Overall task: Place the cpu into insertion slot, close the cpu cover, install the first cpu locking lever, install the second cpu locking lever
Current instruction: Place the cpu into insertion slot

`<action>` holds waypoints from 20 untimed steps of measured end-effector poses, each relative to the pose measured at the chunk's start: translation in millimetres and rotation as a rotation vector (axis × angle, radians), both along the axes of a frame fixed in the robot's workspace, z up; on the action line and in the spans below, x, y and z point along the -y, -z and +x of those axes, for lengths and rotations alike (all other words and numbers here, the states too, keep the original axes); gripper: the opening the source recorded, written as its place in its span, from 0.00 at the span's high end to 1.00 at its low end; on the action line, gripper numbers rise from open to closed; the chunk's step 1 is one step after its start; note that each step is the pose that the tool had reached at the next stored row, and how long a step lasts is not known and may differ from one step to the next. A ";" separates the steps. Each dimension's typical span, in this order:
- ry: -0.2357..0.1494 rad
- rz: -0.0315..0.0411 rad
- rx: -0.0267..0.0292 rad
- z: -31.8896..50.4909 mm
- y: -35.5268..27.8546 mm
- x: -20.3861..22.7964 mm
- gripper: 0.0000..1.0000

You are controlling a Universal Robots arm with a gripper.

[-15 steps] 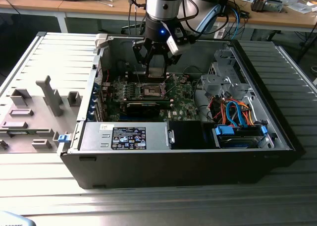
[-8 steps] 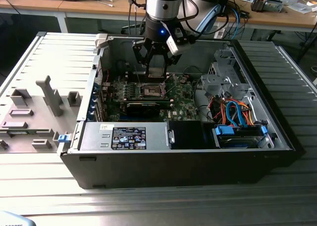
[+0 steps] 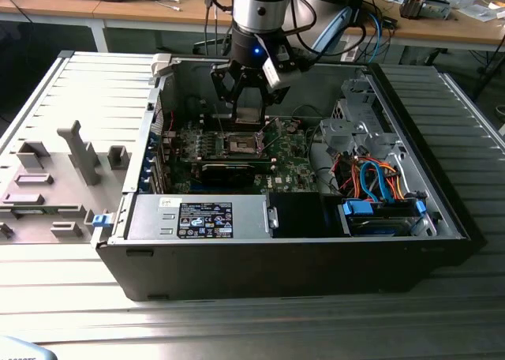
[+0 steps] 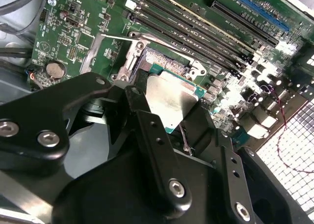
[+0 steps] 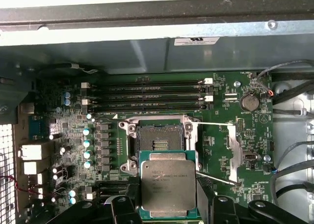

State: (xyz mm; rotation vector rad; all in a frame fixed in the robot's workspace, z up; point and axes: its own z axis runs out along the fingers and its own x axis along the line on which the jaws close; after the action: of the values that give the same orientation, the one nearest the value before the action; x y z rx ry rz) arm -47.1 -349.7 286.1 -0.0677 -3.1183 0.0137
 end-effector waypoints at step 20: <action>0.080 0.0000 0.0000 0.0 1.4 0.0 0.45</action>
State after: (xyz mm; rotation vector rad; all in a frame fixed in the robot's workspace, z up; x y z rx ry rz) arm -47.1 -349.7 284.7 -0.1925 -3.1127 0.0122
